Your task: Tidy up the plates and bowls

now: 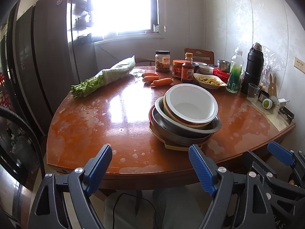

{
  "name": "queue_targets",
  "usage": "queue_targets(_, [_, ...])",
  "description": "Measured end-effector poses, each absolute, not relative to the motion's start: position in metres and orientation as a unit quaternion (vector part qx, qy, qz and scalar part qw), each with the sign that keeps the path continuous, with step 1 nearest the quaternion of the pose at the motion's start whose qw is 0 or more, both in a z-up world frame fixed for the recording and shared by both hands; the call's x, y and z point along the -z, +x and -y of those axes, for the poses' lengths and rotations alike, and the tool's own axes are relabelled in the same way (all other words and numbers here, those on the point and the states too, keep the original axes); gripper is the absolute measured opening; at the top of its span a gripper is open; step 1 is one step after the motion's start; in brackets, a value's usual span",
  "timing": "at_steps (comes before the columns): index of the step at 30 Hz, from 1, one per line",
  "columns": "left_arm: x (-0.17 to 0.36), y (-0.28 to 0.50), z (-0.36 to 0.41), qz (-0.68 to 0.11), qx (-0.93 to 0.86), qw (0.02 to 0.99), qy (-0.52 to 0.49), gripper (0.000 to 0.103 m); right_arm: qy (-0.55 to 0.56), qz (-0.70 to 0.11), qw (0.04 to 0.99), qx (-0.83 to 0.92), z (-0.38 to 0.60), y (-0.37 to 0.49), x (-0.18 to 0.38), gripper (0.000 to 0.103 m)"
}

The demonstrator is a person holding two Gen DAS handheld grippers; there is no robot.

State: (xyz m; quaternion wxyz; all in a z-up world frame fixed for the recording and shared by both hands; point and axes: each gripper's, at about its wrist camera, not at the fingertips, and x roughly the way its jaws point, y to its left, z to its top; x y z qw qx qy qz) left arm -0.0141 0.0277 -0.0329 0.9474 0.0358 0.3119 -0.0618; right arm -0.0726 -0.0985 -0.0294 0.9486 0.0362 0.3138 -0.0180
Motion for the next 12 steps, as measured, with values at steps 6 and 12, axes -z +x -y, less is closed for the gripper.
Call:
queue_targets(6, [0.0339,-0.0153,-0.0244,-0.311,0.059,0.948,0.042,0.082,0.036,-0.316,0.948,0.02,0.0985,-0.0726,0.0298,0.071])
queue_targets(12, [0.0321,-0.0227,-0.0203,-0.287,0.035,0.955,0.06,0.082,0.037,-0.316,0.948,0.024,0.1004,-0.0727,0.0299,0.071])
